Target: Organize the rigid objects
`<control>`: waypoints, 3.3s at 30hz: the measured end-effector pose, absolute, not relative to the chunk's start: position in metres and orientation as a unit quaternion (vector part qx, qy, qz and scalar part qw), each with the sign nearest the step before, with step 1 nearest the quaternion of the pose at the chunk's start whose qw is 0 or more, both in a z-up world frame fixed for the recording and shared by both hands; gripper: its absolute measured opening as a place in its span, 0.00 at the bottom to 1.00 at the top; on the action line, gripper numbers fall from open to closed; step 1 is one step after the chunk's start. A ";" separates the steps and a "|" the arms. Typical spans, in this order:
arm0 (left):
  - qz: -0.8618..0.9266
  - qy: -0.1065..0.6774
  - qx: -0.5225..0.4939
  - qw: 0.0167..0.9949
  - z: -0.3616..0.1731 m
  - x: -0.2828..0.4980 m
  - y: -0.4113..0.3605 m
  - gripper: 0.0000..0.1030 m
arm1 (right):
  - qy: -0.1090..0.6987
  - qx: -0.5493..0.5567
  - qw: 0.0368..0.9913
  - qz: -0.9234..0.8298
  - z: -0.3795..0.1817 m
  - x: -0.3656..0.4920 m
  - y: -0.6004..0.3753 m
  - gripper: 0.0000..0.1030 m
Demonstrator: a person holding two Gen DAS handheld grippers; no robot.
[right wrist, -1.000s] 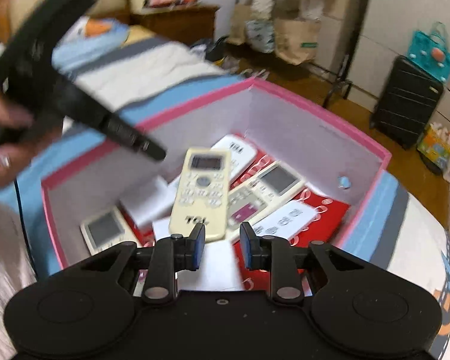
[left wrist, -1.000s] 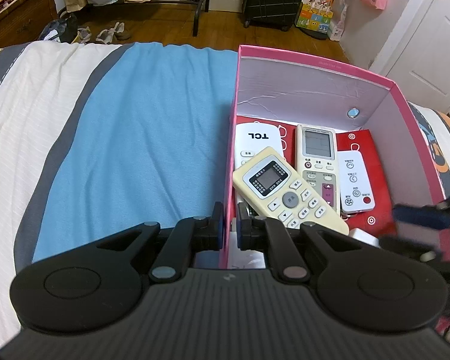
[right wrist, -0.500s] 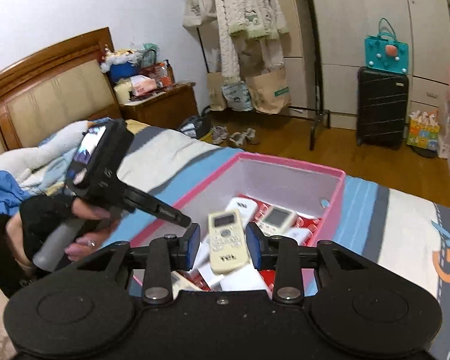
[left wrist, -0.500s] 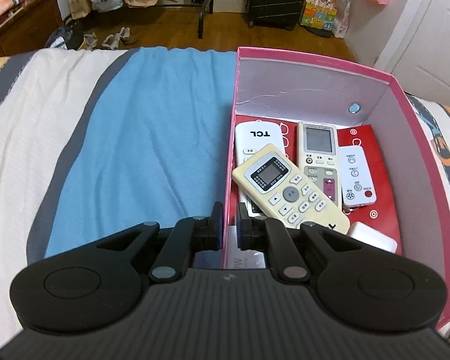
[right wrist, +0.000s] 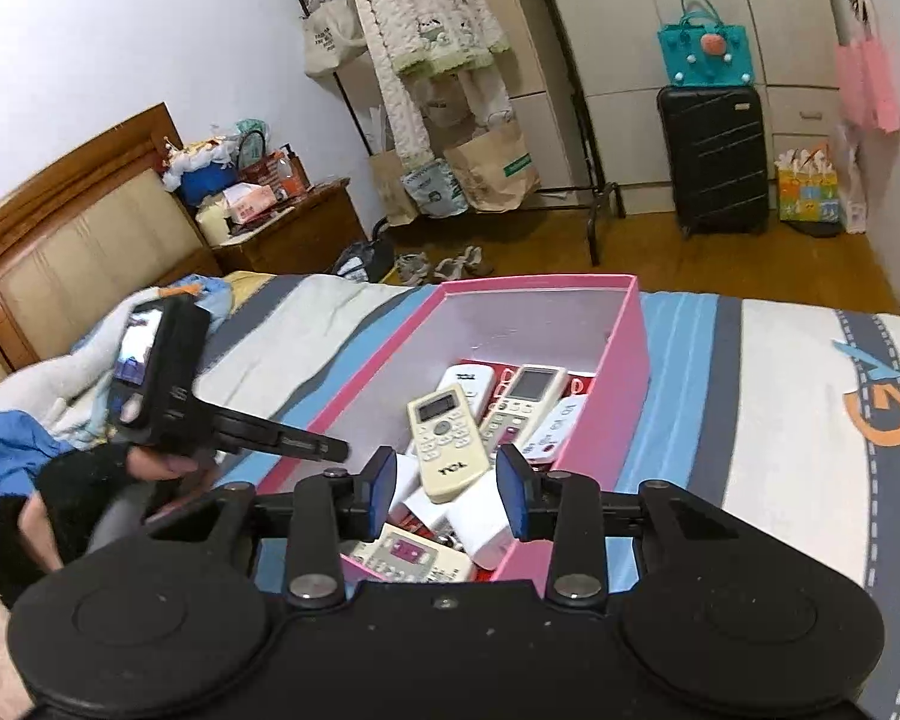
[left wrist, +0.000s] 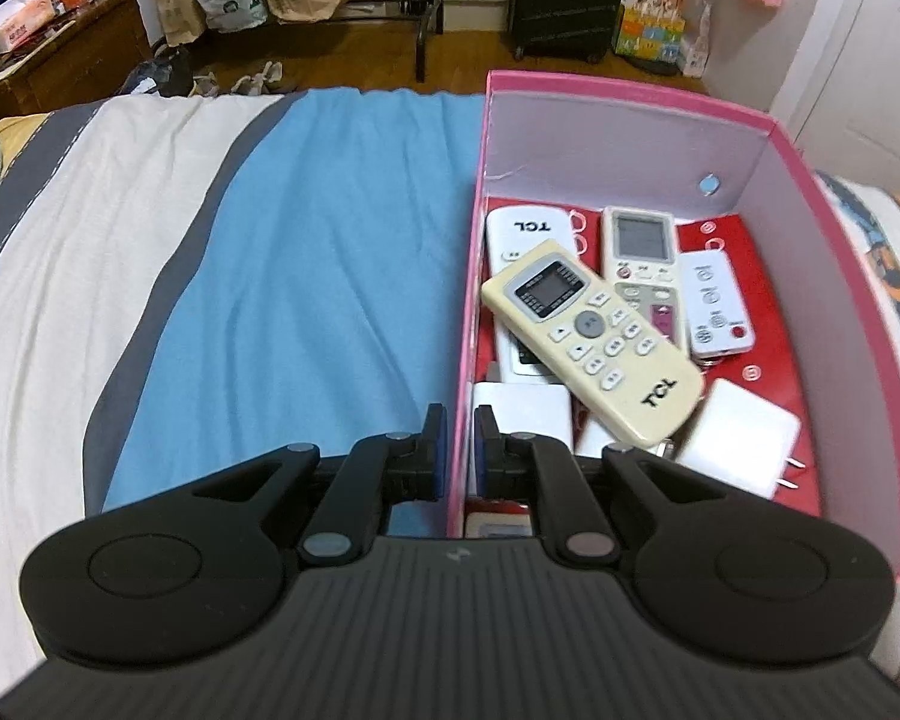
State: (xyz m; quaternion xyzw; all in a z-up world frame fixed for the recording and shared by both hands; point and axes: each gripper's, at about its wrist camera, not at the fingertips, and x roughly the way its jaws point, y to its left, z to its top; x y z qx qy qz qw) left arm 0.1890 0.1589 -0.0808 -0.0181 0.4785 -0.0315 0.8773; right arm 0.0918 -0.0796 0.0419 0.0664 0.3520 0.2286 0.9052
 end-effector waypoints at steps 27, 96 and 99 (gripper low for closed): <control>-0.029 0.429 -0.014 0.903 -0.001 0.077 0.080 0.34 | 0.293 0.003 0.946 0.138 0.072 0.033 -0.119 0.56; -0.017 0.452 0.012 0.892 0.005 0.026 0.019 0.98 | 0.339 -0.019 0.941 -0.010 0.072 0.004 -0.145 0.95; -0.017 0.452 0.013 0.892 0.005 0.025 0.019 0.98 | 0.341 -0.017 0.940 -0.010 0.071 0.003 -0.144 0.95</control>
